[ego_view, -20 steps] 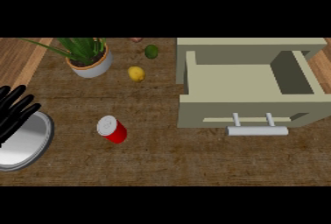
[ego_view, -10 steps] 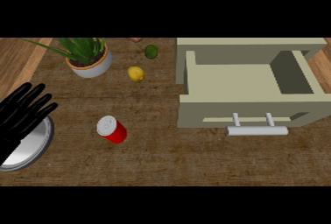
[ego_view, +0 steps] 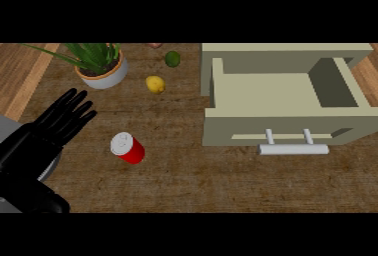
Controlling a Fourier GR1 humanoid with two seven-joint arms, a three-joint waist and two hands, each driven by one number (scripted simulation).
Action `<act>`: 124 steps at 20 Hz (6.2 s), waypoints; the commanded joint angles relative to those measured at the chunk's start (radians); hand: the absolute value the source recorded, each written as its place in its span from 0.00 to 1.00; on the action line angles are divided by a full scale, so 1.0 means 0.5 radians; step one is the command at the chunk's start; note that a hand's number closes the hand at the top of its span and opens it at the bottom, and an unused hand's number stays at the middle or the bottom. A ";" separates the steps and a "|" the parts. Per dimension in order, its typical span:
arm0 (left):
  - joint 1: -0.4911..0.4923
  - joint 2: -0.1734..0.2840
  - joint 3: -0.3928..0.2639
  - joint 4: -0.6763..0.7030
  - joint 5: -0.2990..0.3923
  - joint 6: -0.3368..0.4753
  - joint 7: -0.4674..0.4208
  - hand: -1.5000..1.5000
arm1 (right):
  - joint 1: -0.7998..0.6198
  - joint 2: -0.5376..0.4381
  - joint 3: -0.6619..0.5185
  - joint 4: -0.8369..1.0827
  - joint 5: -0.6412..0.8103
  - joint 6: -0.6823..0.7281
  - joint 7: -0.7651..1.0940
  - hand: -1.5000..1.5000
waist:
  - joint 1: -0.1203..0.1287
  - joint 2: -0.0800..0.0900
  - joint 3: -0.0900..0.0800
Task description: Pick up the can, place it into the drawer and close the drawer
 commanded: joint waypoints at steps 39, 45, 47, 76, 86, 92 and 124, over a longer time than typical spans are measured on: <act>-0.318 -0.085 0.069 2.159 -1.013 -0.298 -1.682 0.00 | -0.062 0.078 -0.461 -0.115 -0.268 0.311 0.302 0.00 | -0.001 0.002 -0.001; -0.555 -0.125 0.090 2.553 -1.089 -0.234 -1.873 0.00 | -0.001 0.128 -0.526 -0.137 -0.370 0.394 0.301 0.00 | -0.012 0.003 -0.001; -0.517 -0.127 0.066 2.557 -1.092 -0.298 -1.906 0.00 | 0.038 0.155 -0.535 -0.245 -0.369 0.401 0.343 0.00 | -0.009 0.001 -0.001; -0.727 -0.423 0.326 2.282 -0.741 0.034 -1.789 1.00 | 0.037 0.198 -0.449 -0.335 -0.392 0.286 0.436 0.00 | 0.027 -0.003 -0.001; -0.674 -0.499 0.056 1.399 -0.635 0.621 -1.333 1.00 | 0.122 0.230 -0.354 -0.479 -0.405 0.200 0.453 0.00 | 0.011 -0.009 0.001; -0.679 -0.500 -0.167 0.957 -0.712 0.920 -0.992 1.00 | 0.146 0.231 -0.429 -0.470 -0.450 0.294 0.510 0.00 | 0.008 -0.006 0.001; -2.171 -0.500 -0.511 1.901 -0.545 1.765 -0.816 1.00 | -0.006 0.157 -0.368 -0.271 -0.366 0.297 0.398 0.00 | -0.048 0.011 0.001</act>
